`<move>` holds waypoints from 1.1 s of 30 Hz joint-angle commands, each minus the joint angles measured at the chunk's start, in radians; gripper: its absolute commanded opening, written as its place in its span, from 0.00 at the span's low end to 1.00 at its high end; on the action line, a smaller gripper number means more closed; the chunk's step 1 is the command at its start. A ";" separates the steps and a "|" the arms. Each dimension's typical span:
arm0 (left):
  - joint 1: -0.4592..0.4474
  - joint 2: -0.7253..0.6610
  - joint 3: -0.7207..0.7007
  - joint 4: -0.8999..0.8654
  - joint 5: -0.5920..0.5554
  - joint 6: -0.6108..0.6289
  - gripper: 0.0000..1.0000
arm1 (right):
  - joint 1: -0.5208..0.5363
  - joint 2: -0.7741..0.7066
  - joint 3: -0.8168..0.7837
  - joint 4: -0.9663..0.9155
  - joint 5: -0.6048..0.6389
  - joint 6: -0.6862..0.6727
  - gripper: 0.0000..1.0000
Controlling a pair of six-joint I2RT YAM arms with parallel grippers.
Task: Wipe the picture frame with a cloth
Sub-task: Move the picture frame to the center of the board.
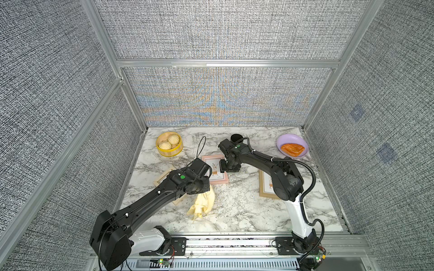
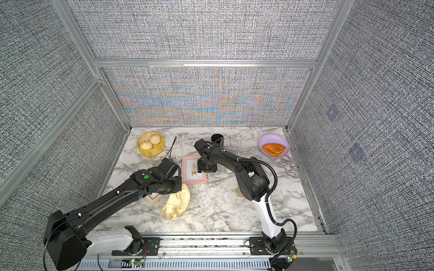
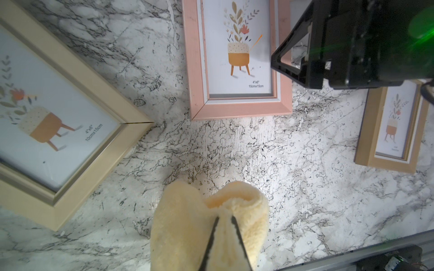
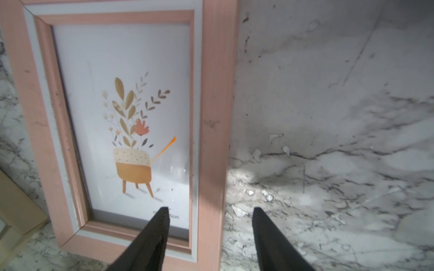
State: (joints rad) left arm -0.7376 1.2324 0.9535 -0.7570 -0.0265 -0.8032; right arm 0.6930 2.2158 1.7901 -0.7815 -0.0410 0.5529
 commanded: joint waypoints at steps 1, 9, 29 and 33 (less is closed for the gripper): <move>0.001 -0.011 -0.013 -0.006 -0.017 -0.029 0.00 | 0.000 0.013 0.007 -0.041 0.019 -0.005 0.50; 0.007 -0.013 -0.010 -0.024 -0.038 -0.027 0.00 | -0.001 -0.080 -0.187 0.007 0.014 -0.014 0.23; 0.032 0.138 0.096 0.065 -0.007 0.043 0.00 | 0.089 -0.516 -0.894 0.042 -0.112 0.072 0.20; 0.032 0.239 0.178 0.097 0.036 0.090 0.00 | 0.092 -0.556 -0.883 0.040 -0.104 0.087 0.32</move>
State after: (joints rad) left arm -0.7063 1.4254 1.0878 -0.7120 -0.0280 -0.7612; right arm 0.7742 1.6547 0.9249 -0.5018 -0.0563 0.6201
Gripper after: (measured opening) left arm 0.056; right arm 0.284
